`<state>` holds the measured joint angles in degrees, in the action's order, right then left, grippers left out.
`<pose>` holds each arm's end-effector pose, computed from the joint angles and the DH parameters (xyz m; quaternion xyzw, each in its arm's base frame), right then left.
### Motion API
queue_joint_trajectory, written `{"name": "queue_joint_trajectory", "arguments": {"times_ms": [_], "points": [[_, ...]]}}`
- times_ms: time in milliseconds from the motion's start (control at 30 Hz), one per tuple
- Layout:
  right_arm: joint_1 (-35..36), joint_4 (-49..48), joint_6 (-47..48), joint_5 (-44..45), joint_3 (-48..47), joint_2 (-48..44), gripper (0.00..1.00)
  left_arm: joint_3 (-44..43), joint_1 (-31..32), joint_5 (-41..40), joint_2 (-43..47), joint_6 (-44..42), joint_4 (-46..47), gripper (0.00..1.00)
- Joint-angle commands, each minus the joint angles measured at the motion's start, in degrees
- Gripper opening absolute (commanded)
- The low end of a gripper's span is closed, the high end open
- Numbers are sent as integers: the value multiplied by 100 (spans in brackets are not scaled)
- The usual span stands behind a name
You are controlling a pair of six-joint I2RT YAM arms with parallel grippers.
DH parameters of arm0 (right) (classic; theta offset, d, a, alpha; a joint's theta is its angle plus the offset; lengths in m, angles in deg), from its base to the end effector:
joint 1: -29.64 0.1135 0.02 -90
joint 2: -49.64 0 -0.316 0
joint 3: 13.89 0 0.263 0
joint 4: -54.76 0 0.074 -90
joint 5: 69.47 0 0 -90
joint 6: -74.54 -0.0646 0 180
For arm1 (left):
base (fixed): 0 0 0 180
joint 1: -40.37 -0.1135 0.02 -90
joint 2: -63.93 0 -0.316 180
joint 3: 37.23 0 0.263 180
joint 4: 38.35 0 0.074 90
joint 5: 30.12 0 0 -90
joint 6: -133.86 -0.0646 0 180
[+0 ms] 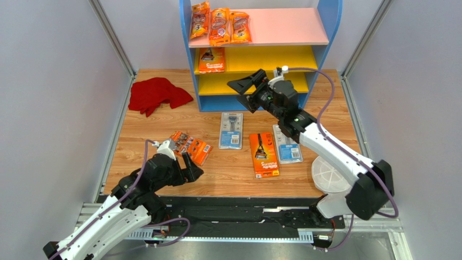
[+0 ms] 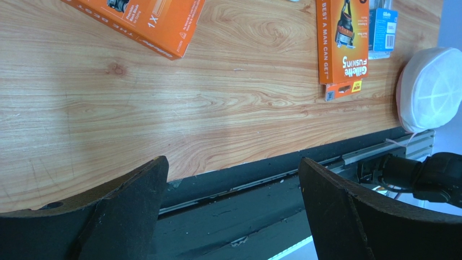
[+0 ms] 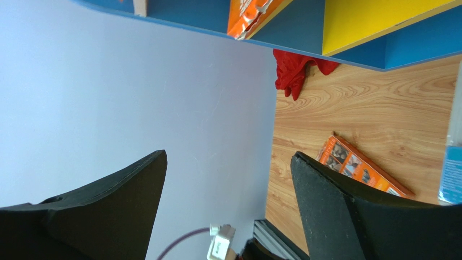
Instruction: Place and organize the shaving razors onto the shelf
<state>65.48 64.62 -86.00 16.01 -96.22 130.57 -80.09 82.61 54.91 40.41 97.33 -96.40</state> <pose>0.2970 0.2208 0.4116 0.2011 0.7300 0.5403 0.3671 0.0677 -0.0539 0.2402 -0.1068 0.8945 -0.2944 0.3191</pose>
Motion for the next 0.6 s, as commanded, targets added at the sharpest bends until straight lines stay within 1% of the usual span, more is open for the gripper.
{"name": "queue_joint_trajectory", "arguments": {"times_ms": [0,133,200,267,300,333,400,567], "points": [[11,877,830,178,524,-814,89,-83,-5,22,-117,-135,206,99],[3,1746,1182,381,1042,-1647,90,-83,4,66,-275,-153,328,99],[11,1976,1175,442,1506,-2087,90,-65,-5,128,-319,-162,399,99],[11,2073,965,434,1981,-2404,90,-30,4,163,-372,-135,478,99],[11,2082,903,442,2471,-2763,90,-13,4,181,-389,-135,513,99],[3,2082,754,443,2685,-2940,90,5,4,190,-407,-127,592,99],[2,2108,709,706,3185,-3396,89,49,-5,233,-424,-118,654,99],[2,2609,586,759,3688,-3978,89,102,-5,435,-600,-144,856,99]]}}
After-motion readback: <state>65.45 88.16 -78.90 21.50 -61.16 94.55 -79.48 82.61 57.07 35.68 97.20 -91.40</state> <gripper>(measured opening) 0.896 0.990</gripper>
